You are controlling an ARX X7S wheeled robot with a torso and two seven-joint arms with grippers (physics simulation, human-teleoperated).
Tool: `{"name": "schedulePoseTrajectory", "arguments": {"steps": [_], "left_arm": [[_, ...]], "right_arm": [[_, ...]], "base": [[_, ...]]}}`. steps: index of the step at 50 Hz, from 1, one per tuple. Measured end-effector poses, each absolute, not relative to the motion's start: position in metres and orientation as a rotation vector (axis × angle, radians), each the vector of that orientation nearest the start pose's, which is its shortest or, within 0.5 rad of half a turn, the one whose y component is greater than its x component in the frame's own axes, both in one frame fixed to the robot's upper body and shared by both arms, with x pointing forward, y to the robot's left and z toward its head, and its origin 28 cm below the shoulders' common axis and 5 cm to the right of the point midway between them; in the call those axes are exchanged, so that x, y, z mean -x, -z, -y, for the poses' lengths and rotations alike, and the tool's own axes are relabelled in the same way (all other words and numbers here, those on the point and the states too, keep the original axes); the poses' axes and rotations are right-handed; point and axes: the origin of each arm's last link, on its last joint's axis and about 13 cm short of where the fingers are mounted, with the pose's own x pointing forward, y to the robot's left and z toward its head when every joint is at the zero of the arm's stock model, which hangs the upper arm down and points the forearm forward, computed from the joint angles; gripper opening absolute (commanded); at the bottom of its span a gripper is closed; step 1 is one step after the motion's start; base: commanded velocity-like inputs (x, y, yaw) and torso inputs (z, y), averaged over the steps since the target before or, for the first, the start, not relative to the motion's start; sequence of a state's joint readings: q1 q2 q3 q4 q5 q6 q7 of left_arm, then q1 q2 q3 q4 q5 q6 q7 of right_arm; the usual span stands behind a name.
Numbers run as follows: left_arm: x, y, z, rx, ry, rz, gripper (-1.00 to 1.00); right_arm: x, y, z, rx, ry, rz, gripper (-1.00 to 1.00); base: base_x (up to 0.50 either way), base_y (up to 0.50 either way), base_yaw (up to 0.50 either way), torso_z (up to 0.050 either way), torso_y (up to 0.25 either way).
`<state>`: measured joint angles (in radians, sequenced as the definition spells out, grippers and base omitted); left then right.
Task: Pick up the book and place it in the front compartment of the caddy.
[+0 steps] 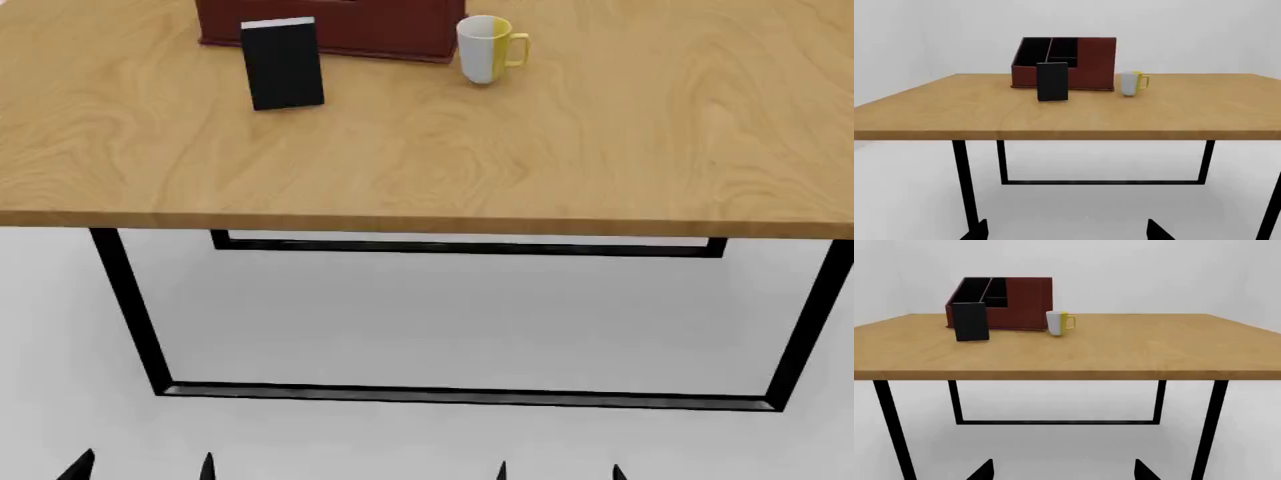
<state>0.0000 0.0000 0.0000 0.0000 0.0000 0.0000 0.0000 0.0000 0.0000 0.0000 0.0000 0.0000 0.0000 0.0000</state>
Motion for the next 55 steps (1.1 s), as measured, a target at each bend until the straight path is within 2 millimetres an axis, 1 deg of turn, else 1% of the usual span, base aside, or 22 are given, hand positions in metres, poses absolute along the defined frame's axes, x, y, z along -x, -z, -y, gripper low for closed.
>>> {"name": "schedulePoseTrajectory", "arguments": {"steps": [2,17,21,24,29,35,40,48,51,55], "left_arm": [[-0.214,-0.017,-0.212,0.0,0.0,0.017,1.0],[-0.211,-0.014,-0.207,-0.006,0.005,0.0,1.0],[-0.211,-0.019,-0.208,-0.001,0.0,0.012,1.0],[-0.212,-0.027,-0.209,0.001,-0.003,0.029,1.0],[-0.214,-0.048,-0.211,0.007,-0.005,0.077,1.0],[-0.216,-0.082,-0.214,0.02,-0.009,0.149,1.0],[-0.218,-0.112,-0.219,0.018,-0.015,0.211,1.0],[-0.208,-0.159,-0.228,0.004,-0.039,0.311,1.0],[-0.201,-0.174,-0.232,-0.004,-0.055,0.346,1.0],[-0.191,-0.191,-0.239,-0.024,-0.086,0.416,1.0]], "right_arm": [[-0.211,-0.014,0.096,-0.007,-0.006,0.003,1.0],[-0.212,-0.015,0.095,0.001,-0.004,0.006,1.0],[-0.212,-0.019,0.096,-0.004,-0.003,0.017,1.0],[-0.213,-0.028,0.097,-0.006,0.002,0.037,1.0],[-0.217,-0.052,0.101,-0.002,0.012,0.092,1.0],[-0.219,-0.09,0.107,0.018,0.034,0.166,1.0],[-0.216,-0.123,0.113,0.043,0.055,0.219,1.0],[-0.201,-0.167,0.126,0.071,0.107,0.292,1.0],[-0.194,-0.183,0.134,0.09,0.131,0.347,1.0],[-0.183,-0.202,0.137,0.13,0.141,0.442,1.0]], "base": [[0.0,0.0,0.0,0.0,0.0],[0.0,0.0,0.0,0.0,0.0],[0.0,0.0,0.0,0.0,0.0],[0.0,0.0,0.0,0.0,0.0],[0.0,0.0,0.0,0.0,0.0],[0.0,0.0,0.0,0.0,0.0],[0.0,0.0,0.0,0.0,0.0],[0.0,0.0,0.0,0.0,0.0],[0.0,0.0,0.0,0.0,0.0],[0.0,0.0,0.0,0.0,0.0]]}}
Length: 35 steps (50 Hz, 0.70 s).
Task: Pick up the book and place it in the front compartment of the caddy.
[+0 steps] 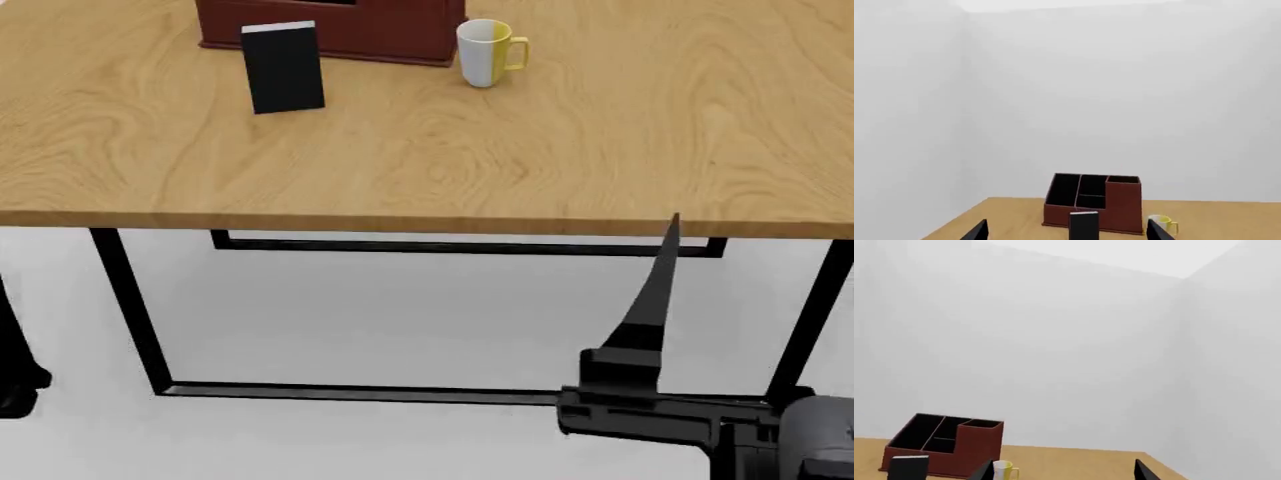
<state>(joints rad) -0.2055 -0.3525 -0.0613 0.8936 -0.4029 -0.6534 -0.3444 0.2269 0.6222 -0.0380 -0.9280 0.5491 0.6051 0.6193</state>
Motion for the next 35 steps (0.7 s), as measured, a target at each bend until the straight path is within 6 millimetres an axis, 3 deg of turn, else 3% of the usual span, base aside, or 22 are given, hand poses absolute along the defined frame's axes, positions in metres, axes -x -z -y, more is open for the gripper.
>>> {"name": "schedulePoseTrajectory", "arguments": {"steps": [6,17,35], "left_arm": [[-0.172,-0.213,-0.245,-0.082,-0.113,0.539,1.0],[-0.137,-0.229,-0.255,-0.107,-0.175,0.595,1.0],[-0.122,-0.24,-0.26,-0.097,-0.245,0.554,1.0]], "right_arm": [[-0.165,-0.221,0.133,0.168,0.102,0.533,1.0],[-0.14,-0.23,0.141,0.195,0.16,0.495,1.0],[-0.124,-0.233,0.154,0.203,0.304,0.458,1.0]], "base": [[0.0,0.0,0.0,0.0,0.0],[0.01,0.0,0.0,0.0,0.0],[0.23,0.01,0.0,0.0,0.0]]}}
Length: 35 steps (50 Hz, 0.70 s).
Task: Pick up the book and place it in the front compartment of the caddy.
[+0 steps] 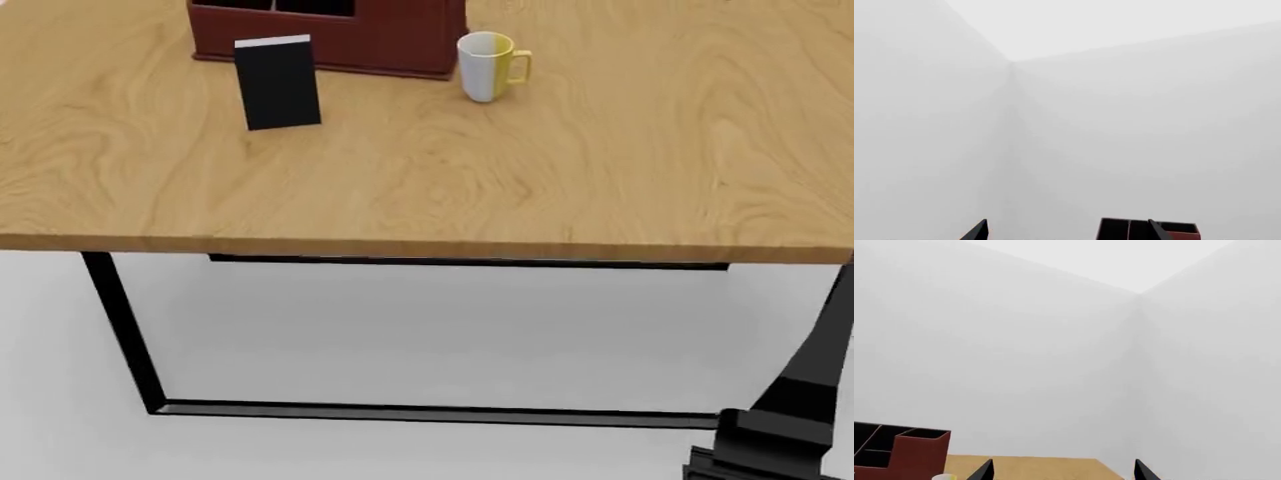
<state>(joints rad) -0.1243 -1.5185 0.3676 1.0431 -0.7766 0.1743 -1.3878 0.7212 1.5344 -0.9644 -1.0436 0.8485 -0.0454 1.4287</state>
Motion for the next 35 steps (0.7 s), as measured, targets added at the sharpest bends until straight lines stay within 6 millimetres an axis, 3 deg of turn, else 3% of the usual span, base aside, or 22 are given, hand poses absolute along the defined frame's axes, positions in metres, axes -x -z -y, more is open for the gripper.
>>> {"name": "schedulePoseTrajectory", "arguments": {"steps": [35], "left_arm": [[-0.1217,-0.2414,-0.2589,-0.093,-0.252,0.539,1.0]], "right_arm": [[-0.1224,-0.2365,0.1565,0.209,0.335,0.449,1.0]], "base": [[0.33,0.17,0.0,0.0,0.0]]}}
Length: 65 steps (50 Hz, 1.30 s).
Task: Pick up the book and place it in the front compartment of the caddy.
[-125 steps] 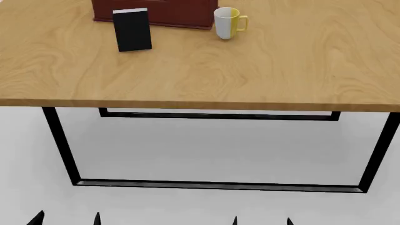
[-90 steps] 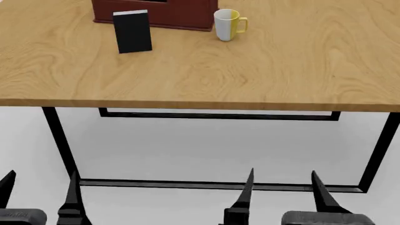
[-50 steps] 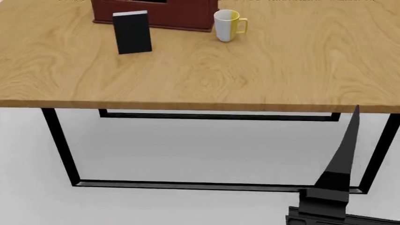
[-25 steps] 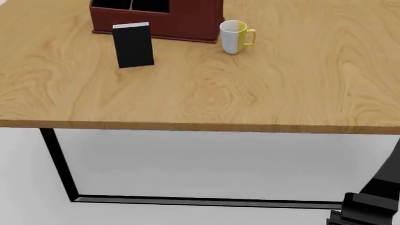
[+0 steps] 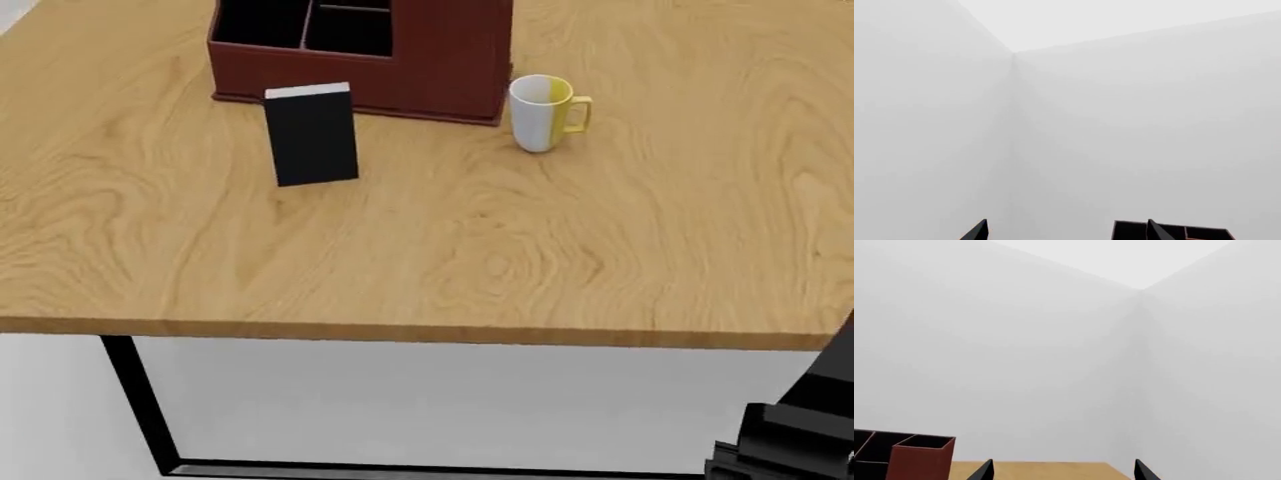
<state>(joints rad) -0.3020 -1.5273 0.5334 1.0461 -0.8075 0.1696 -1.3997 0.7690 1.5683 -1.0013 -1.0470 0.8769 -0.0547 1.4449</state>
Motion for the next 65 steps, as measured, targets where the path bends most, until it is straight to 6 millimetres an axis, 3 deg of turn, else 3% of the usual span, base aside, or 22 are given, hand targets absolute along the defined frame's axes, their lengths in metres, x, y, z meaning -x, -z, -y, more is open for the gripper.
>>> {"name": "schedulePoseTrajectory", "arguments": {"steps": [65], "left_arm": [[-0.1233,-0.241,-0.2554,-0.086,-0.237,0.542,1.0]], "right_arm": [[-0.1219,-0.2366,0.1563,0.199,0.345,0.453,1.0]], "base": [[0.39,0.12,0.0,0.0,0.002]]}}
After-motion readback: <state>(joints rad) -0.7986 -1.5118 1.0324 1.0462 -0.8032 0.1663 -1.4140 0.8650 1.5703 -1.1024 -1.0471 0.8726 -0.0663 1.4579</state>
